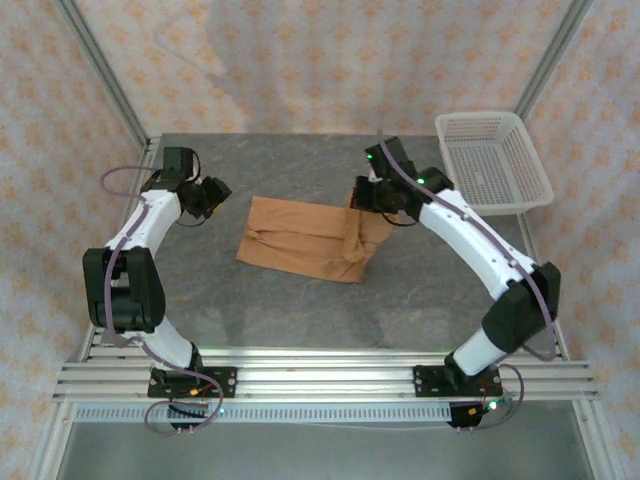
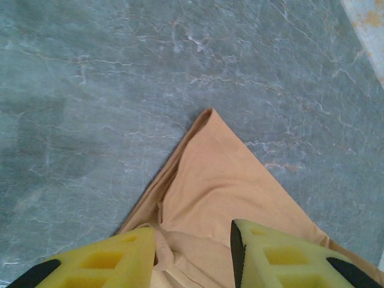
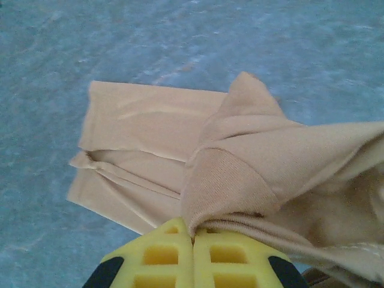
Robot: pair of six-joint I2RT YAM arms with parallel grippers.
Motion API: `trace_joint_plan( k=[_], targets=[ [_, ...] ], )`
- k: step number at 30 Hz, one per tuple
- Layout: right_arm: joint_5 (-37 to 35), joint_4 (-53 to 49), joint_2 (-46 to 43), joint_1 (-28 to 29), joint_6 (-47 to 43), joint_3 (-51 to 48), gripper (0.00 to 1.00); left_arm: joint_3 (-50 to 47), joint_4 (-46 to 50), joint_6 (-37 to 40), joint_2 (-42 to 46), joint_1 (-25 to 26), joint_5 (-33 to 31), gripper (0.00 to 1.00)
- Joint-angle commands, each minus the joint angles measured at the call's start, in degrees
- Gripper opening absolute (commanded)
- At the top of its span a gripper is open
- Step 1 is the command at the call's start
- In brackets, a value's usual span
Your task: Fold the inside-out t-shirt
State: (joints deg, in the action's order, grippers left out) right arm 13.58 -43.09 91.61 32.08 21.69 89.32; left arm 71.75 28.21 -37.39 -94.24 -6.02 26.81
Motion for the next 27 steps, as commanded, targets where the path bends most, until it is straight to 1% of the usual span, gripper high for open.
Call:
trace_joint_plan(
  k=[1, 8, 14, 27],
  targets=[
    [0.13, 1.46, 6.45, 2.54, 2.34, 5.94, 0.0, -1.07, -1.29, -0.85, 2.08, -0.96, 1.66, 0.4],
    [1.58, 1.37, 19.06, 5.72, 3.26, 18.35, 0.0, -2.1, -1.18, -0.5, 2.46, -2.41, 2.11, 0.4],
    [3.02, -0.54, 27.39, 7.53, 3.22, 26.99, 0.0, -2.73, -0.96, -0.06, 3.01, -3.46, 2.36, 0.4],
    [6.45, -2.36, 37.82, 11.27, 3.96, 37.48, 0.0, -3.05, -0.96, -0.23, 3.72, -4.39, 2.64, 0.4]
  ],
)
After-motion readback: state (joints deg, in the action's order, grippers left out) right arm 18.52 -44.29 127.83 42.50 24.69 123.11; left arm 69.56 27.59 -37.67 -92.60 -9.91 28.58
